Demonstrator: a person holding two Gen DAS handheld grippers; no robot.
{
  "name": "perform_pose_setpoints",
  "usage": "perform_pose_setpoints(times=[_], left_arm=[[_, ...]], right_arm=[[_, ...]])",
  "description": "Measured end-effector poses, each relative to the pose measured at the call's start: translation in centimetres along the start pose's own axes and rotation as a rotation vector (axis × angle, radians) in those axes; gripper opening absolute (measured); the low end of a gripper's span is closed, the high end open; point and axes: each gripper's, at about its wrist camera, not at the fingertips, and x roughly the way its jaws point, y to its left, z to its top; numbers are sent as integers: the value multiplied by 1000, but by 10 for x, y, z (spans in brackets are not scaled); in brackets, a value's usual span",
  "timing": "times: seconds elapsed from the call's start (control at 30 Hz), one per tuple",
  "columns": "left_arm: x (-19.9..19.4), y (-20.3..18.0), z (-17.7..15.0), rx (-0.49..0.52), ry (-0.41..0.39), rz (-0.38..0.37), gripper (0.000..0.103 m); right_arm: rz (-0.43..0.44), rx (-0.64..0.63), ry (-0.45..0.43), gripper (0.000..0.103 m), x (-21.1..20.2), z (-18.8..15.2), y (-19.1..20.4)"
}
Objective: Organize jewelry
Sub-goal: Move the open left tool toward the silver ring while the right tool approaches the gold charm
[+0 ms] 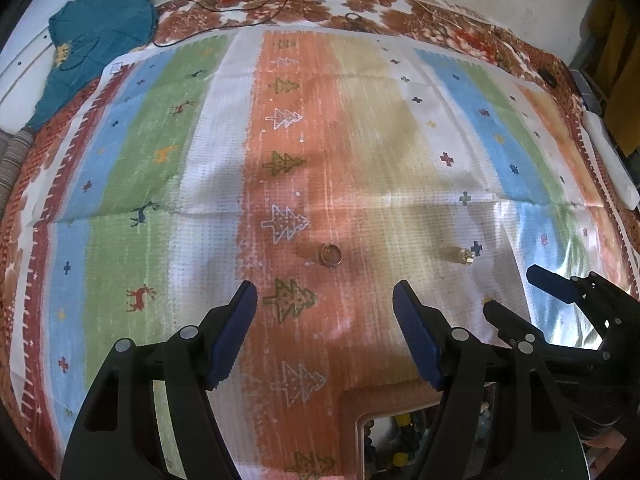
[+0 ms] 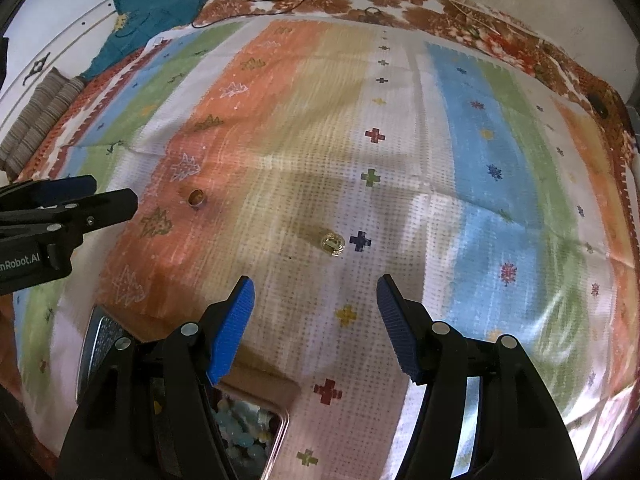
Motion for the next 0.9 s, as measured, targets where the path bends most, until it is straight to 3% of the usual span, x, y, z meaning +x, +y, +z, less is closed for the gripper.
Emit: perform_pose_setpoints(times=[0.9], left_arm=[[53, 2, 13, 51, 79, -2, 68]], right_arm=[[-22, -3, 39, 63, 40, 13, -6]])
